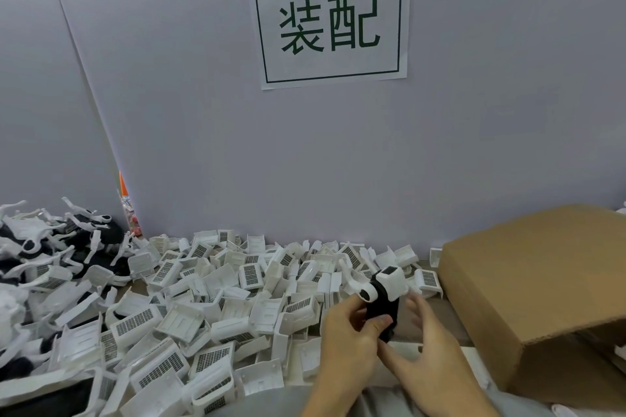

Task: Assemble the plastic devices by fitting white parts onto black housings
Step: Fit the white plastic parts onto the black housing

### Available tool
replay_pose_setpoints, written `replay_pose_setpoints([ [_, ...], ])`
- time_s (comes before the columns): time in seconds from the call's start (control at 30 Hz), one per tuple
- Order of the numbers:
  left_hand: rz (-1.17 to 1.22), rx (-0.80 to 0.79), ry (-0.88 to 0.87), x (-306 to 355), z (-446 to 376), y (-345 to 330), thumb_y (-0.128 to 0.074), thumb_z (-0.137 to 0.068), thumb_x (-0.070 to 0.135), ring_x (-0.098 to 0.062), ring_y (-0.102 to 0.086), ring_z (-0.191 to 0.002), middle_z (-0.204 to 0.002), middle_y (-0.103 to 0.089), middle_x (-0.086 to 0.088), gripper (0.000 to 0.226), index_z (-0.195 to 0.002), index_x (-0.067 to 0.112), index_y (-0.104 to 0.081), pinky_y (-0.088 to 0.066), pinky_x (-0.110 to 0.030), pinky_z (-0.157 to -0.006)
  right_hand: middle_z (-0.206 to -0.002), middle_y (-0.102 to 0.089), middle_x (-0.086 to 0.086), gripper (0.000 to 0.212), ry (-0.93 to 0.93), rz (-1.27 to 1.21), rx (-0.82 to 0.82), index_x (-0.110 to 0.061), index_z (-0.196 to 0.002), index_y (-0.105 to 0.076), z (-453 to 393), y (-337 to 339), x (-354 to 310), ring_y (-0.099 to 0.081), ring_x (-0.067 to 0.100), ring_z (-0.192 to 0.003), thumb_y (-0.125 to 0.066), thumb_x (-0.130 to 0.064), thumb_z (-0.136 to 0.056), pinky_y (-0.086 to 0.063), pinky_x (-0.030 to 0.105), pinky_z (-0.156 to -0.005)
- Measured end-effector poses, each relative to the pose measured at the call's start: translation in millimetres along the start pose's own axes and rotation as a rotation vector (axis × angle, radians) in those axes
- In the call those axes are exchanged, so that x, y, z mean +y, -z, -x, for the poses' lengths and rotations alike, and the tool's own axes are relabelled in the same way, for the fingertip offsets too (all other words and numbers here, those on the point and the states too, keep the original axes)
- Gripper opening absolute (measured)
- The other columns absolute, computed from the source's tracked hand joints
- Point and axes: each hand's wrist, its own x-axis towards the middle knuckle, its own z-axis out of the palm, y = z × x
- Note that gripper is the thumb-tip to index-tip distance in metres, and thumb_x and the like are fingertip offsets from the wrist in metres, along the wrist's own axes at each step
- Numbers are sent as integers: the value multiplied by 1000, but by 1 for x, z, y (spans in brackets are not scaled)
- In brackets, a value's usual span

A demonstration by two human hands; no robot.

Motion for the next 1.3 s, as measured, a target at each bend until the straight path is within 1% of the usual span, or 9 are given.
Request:
replay_pose_setpoints([
  [0.13,-184,-67,-83,-5,-1,0,-57,-81,-14,-13,-73,-93,-93,-78,2,46,-101,21,-78,-59,-38,-88,-127,-58,-23,76,77,-88,38,-46,-134,-39,0,0,6,-53,-2,-124,-81,-17,-78,-48,34,-103],
  [0.3,-396,-202,-266,-3,5,0,-51,-79,-12,12,-63,-89,-96,-73,15,45,-105,15,-75,-49,-11,-79,-110,-65,-18,68,-53,-291,182,-31,-128,-53,-7,2,9,-63,-15,-91,-88,-21,-72,-49,5,-67],
  [0.43,-517,-232,-362,-2,4,-1,-50,-80,-12,0,-60,-87,-102,-72,-4,41,-107,10,-72,-43,-6,-75,-97,-71,-15,64,-99,-270,259,-25,-121,-67,-7,4,6,-67,-6,-85,-92,-36,-64,-50,16,-73],
  [0.6,-649,-236,-451,-5,4,0,-48,-81,-9,-14,-60,-92,-105,-70,-6,41,-111,9,-70,-42,-7,-76,-80,-73,-18,48,-104,-221,300,-26,-103,-74,-6,6,6,-64,-12,-73,-90,-44,-61,-46,16,-64],
  [0.73,-675,-272,-443,-6,3,-2,-51,-84,-8,-20,-60,-92,-104,-69,-6,34,-110,7,-68,-52,-30,-80,-77,-73,-19,41,-93,-213,309,-29,-97,-75,-7,8,10,-64,-12,-72,-89,-45,-62,-46,10,-60],
  [0.9,-710,-258,-473,-2,6,-4,-55,-87,1,-17,-57,-97,-105,-68,4,37,-117,20,-64,-45,-33,-89,-78,-77,-7,18,-118,-366,295,-24,-88,-78,-11,12,12,-72,10,-79,-86,-31,-73,-52,26,-70],
  [1.03,-779,-198,-485,-5,8,-4,-52,-91,9,-8,-48,-109,-120,-63,12,44,-131,27,-54,-30,-23,-99,-78,-77,-5,12,-103,-448,279,-23,-87,-78,-9,13,6,-72,8,-74,-80,-31,-79,-54,29,-68],
  [1.17,-558,-148,-272,-2,7,-4,-49,-97,8,-11,-56,-99,-107,-65,4,29,-117,28,-54,-47,-30,-89,-79,-76,-9,25,-67,-464,239,-17,-104,-68,-6,8,-1,-70,-5,-78,-78,-24,-81,-52,12,-64],
  [1.3,-111,171,5,2,-2,0,-46,-105,8,1,-63,-86,-100,-67,4,25,-103,30,-57,-47,-12,-70,-94,-73,-14,36,-53,-374,152,-29,-120,-56,-3,5,1,-65,-13,-86,-72,-20,-89,-47,3,-70],
])
